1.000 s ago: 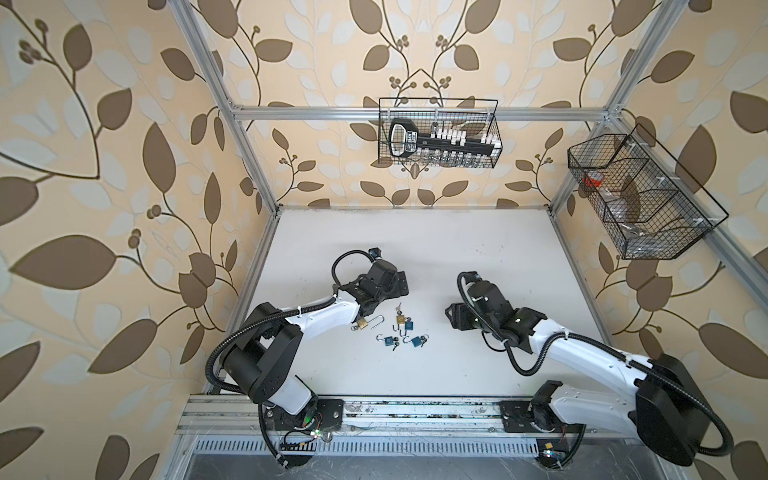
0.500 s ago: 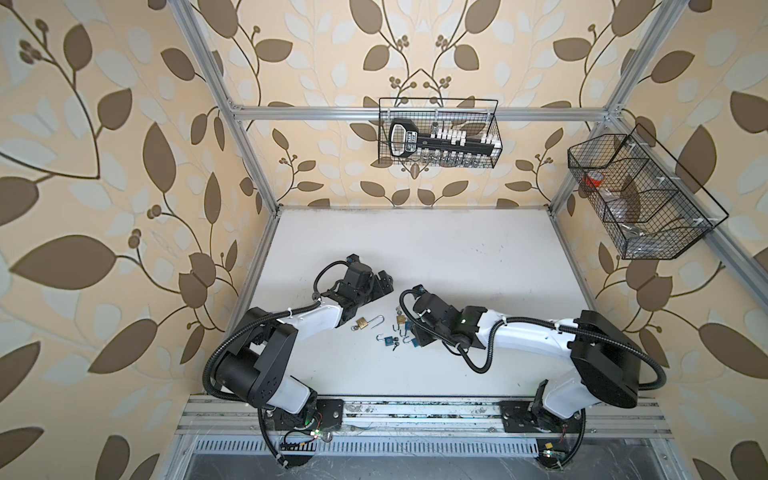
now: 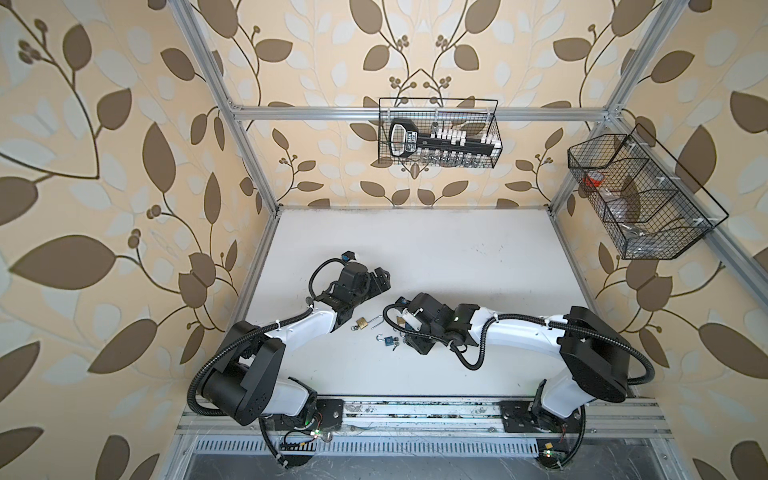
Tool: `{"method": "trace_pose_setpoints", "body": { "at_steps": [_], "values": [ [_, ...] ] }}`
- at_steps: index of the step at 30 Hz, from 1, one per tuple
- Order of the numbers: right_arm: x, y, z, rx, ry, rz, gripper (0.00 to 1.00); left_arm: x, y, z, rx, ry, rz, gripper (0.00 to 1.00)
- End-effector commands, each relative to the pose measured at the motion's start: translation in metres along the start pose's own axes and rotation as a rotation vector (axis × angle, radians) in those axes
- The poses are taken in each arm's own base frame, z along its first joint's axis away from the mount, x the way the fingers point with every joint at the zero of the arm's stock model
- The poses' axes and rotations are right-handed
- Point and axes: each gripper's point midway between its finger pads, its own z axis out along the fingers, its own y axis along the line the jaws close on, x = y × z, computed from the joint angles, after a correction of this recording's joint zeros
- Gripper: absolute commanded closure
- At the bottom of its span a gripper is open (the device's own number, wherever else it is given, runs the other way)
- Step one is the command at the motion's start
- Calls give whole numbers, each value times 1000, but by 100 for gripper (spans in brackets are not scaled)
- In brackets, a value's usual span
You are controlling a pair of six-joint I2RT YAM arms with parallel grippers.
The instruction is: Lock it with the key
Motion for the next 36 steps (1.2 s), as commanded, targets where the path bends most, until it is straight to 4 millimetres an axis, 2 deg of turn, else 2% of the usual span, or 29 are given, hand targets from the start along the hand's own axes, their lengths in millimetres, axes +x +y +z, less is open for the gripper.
{"method": "trace_pose_setpoints", "body": {
  "at_steps": [1, 8, 14, 20, 25, 31, 36],
  "values": [
    [3, 15, -5, -111, 5, -203, 47, -10, -8, -6, 70, -43, -33, 8],
    [12, 0, 7, -171, 79, -224, 47, -7, -16, 0, 200, -1, -92, 9],
    [22, 2, 22, -210, 127, -228, 45, -7, -18, 0, 237, 11, -102, 11],
    [32, -4, 33, -184, 173, -223, 45, -8, -19, 1, 243, 20, -102, 15],
    [40, -4, 31, -170, 211, -209, 46, -8, -20, 0, 236, 24, -96, 17],
    [49, -5, 19, -121, 226, -226, 49, -8, -20, 2, 231, 33, -94, 18],
    [54, -4, 19, -104, 238, -235, 53, -6, -18, 6, 222, 46, -102, 19]
  ]
}}
